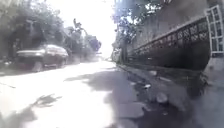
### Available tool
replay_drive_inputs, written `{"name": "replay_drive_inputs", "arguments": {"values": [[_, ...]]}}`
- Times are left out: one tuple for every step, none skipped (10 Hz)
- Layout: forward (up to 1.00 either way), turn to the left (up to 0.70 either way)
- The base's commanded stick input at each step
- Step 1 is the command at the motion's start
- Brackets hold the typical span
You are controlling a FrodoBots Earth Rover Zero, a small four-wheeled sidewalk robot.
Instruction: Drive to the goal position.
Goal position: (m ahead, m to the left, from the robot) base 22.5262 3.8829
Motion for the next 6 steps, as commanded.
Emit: {"name": "replay_drive_inputs", "arguments": {"values": [[1.00,-0.40],[1.00,-0.38],[1.00,-0.14],[1.00,-0.01],[1.00,0.00],[1.00,0.00]]}}
